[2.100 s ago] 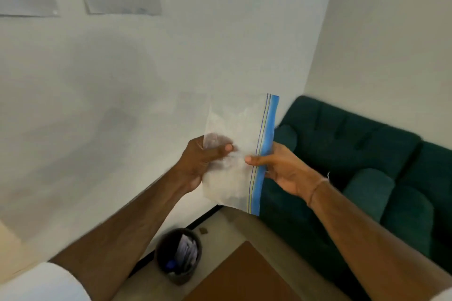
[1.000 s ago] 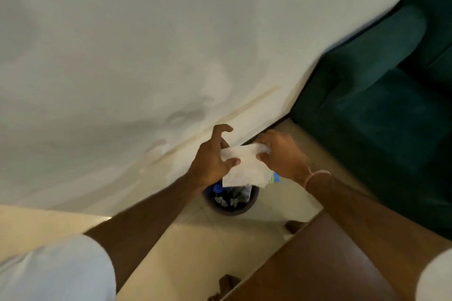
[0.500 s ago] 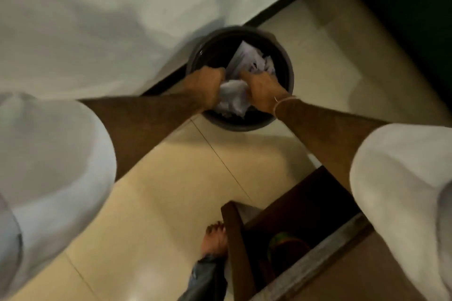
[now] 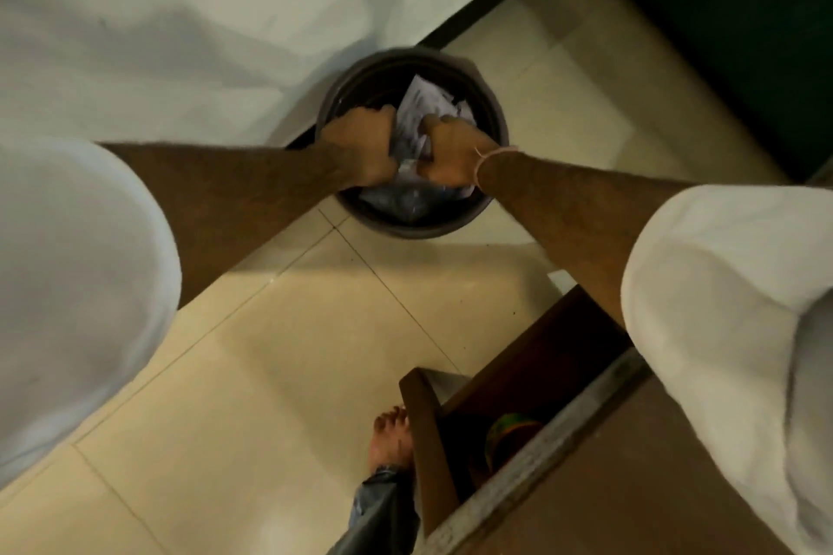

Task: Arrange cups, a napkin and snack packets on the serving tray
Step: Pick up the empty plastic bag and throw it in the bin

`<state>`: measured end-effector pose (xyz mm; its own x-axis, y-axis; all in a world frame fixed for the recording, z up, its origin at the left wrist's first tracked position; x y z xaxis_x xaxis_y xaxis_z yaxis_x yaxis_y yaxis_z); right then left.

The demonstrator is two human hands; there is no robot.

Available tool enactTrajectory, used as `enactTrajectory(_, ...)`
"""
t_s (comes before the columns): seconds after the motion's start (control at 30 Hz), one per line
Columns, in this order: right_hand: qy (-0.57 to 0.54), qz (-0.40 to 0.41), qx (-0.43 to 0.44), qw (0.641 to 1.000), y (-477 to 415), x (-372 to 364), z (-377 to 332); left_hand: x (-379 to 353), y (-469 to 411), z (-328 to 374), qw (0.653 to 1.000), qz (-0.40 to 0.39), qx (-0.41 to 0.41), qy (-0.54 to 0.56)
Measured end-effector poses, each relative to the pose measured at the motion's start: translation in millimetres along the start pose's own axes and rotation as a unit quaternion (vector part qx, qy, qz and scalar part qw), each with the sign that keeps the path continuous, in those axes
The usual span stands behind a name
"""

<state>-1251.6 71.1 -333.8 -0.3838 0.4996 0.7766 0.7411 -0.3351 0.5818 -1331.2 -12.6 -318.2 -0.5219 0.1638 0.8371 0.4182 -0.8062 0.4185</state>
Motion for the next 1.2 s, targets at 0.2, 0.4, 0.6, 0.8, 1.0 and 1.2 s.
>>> enactTrajectory(0.2, -0.052, 0.097, -0.007, 0.994, 72, 128, -14, 117, 42, 58, 0.996, 0.083, -0.001, 0.04)
enactTrajectory(0.4, -0.092, 0.185, -0.016, 0.978, 187, 282, -26, 253, 100, 145, 0.981, 0.161, 0.004, 0.109)
enactTrajectory(0.6, -0.106, 0.287, -0.035, 0.951, 325, 428, -31, 402, 173, 242, 0.964, 0.239, -0.056, 0.106)
enactTrajectory(0.8, -0.104, 0.371, -0.037, 0.922, 490, 560, -32, 545, 269, 359, 0.938, 0.307, -0.135, 0.085)
enactTrajectory(1.0, -0.099, 0.443, -0.037, 0.89, 678, 629, -25, 613, 381, 475, 0.913, 0.346, -0.191, 0.104)
enactTrajectory(1.2, -0.071, 0.497, -0.035, 0.864, 857, 643, 17, 637, 477, 601, 0.897, 0.365, -0.238, 0.07)
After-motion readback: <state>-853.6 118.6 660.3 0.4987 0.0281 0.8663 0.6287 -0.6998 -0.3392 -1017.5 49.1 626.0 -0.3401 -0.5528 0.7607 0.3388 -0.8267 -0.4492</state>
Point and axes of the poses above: each hand's wrist, its own y-axis away from the middle knuckle, its own x-axis out of the back of the hand, z = x × y, the point moved 8 cm from there along -y, towards the middle knuckle, and after that the axes turned 2 degrees about -x, right-handed, at the moved point
